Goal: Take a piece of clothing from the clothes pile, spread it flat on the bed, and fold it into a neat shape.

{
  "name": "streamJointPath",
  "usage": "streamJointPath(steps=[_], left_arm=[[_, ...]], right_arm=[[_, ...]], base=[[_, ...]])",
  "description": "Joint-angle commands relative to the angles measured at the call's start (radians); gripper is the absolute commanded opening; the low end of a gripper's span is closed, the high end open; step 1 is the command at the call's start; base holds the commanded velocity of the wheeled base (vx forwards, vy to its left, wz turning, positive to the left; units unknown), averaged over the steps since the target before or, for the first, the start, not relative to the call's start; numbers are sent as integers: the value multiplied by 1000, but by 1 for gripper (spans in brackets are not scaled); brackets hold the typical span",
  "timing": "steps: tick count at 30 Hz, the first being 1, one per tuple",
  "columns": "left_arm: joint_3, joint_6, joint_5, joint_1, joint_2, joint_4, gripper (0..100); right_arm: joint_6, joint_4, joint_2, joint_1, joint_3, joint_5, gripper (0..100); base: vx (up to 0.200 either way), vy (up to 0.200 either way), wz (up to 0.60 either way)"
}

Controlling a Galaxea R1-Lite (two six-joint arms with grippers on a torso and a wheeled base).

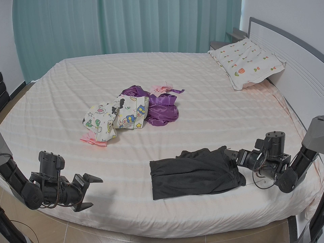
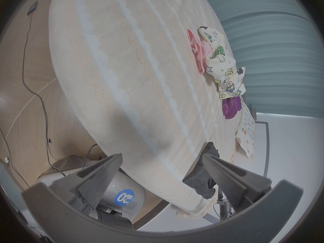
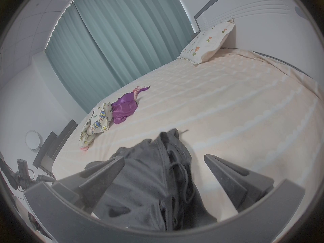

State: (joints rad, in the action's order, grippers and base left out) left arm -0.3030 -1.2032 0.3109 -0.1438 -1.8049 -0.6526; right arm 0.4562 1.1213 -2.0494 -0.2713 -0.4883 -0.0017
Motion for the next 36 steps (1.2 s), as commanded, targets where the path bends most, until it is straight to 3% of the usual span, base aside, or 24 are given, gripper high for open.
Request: streamJointPath(steps=[1,2,5,15,16,32,36], left_arm=[[2,-3,-1,0,4,1,100],[2,-4,1,0,6,1,100],[2,-6,-1,0,6,1,100],[2,-4,-1,-2,6,1,100],[2,-4,-1,-2,6,1,100],[2,-3,-1,-2,4,1,100],[2,-3,-3,-3,4,1,100]], right_arm=[[1,-72,-74,-3,-159,23,100],[1,-124,-104,-3,-217,77,100],[1,-153,-144,-3,-259,123,100],[-14,-215,-230,-2,-360,131,100],[-14,-216,-230,0,-362,129,0],[15,-205,-232,76,-415,121,0],[93,-207,-249,92,-463,120,0]], base=[[0,0,0],[0,0,0],[0,0,0],[0,0,0],[0,0,0],[0,0,0],[0,0,0]])
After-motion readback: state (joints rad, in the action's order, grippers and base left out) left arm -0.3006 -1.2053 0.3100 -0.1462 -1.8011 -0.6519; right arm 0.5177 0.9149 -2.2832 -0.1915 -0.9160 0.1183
